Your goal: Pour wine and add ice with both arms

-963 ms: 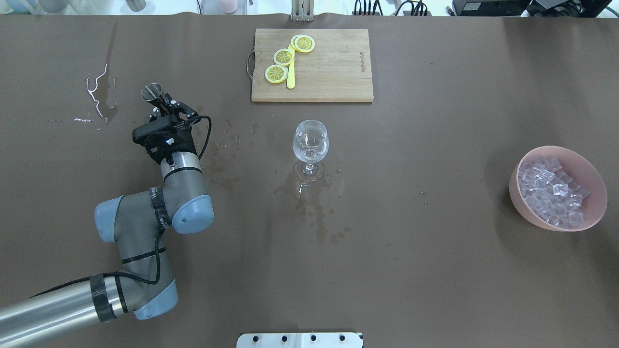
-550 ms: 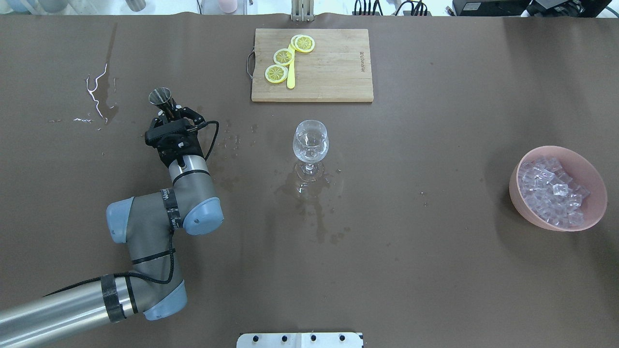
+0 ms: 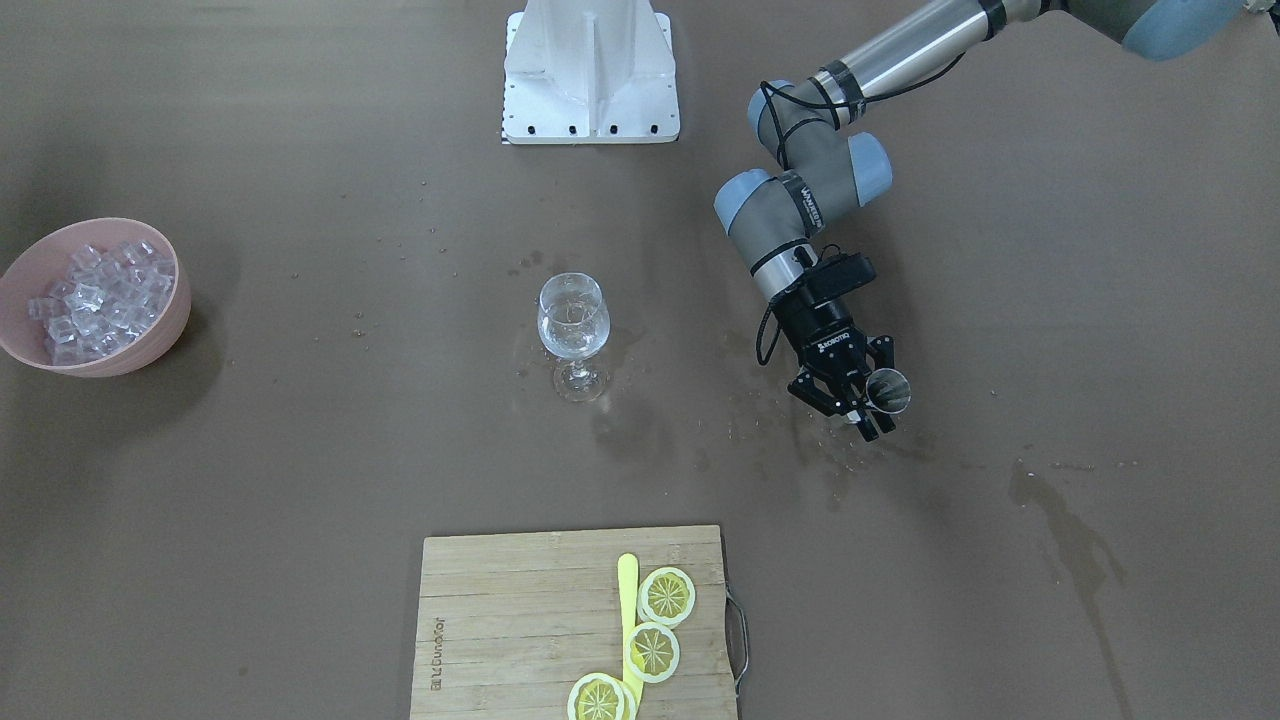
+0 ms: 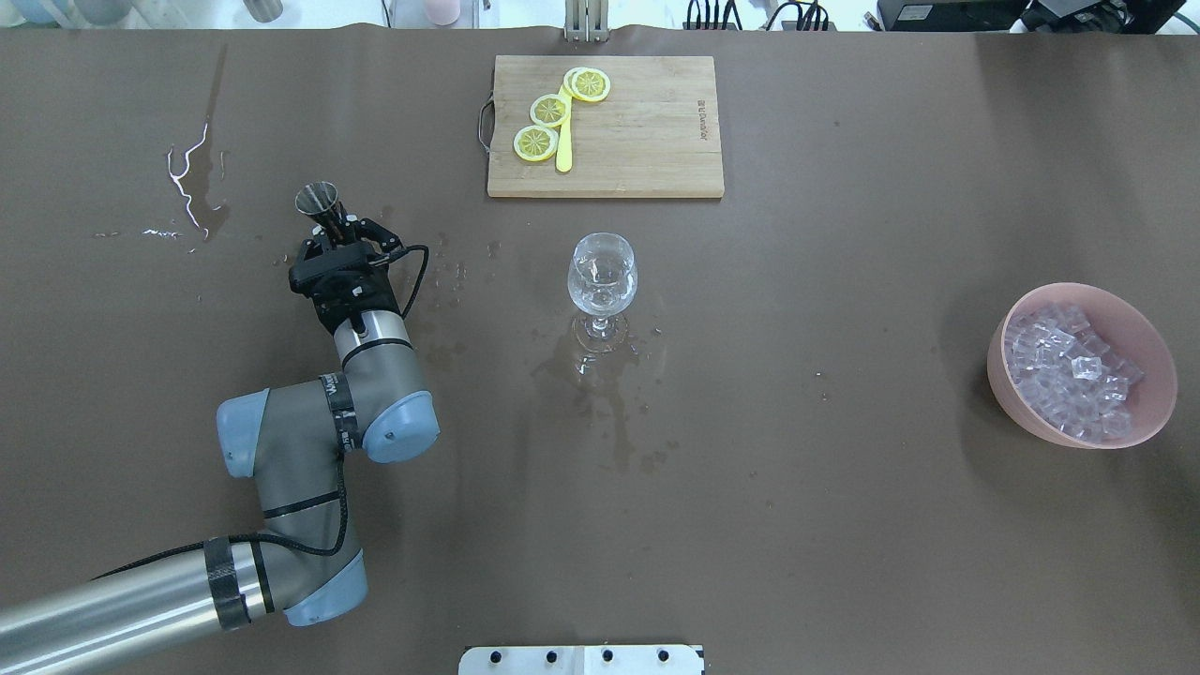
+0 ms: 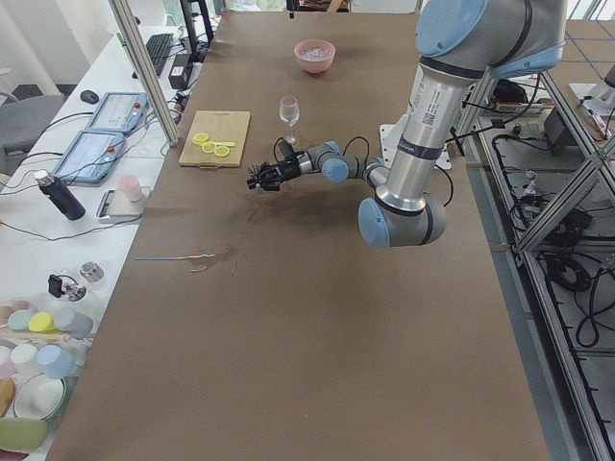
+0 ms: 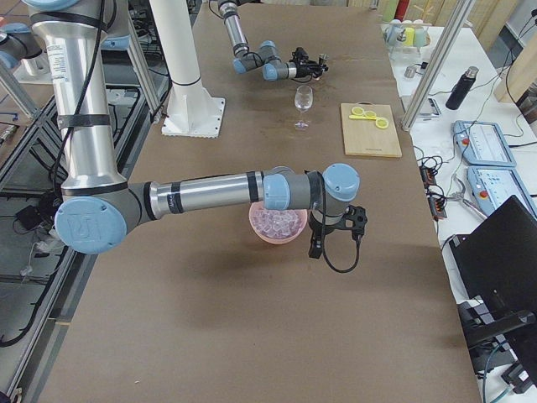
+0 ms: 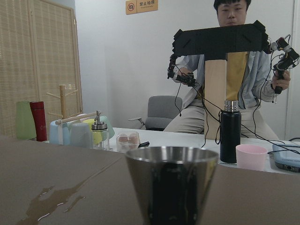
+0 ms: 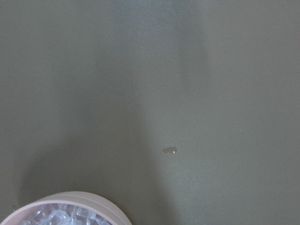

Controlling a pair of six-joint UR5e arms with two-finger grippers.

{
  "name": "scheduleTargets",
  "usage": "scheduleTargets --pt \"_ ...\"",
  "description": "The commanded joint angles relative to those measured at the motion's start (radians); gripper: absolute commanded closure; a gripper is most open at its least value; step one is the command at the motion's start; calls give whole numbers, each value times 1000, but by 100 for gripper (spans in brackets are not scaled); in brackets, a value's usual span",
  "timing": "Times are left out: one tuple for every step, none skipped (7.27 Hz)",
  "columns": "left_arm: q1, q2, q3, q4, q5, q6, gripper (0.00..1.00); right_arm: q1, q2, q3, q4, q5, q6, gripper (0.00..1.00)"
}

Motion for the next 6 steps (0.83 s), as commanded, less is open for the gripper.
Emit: scheduleTargets --pt "4 0 13 0 2 -12 100 1 0 1 0 0 0 0" --pt "6 2 13 0 3 -13 100 -1 0 1 0 0 2 0" --pt "7 6 15 0 6 -15 100 -1 0 1 0 0 2 0" --pt "10 8 24 3 17 -37 100 -1 0 0 0 0 2 0" --pt "13 8 33 3 21 -45 100 -1 0 -2 0 0 0 0" --pt "13 8 33 3 21 -45 99 -1 0 0 0 0 2 0"
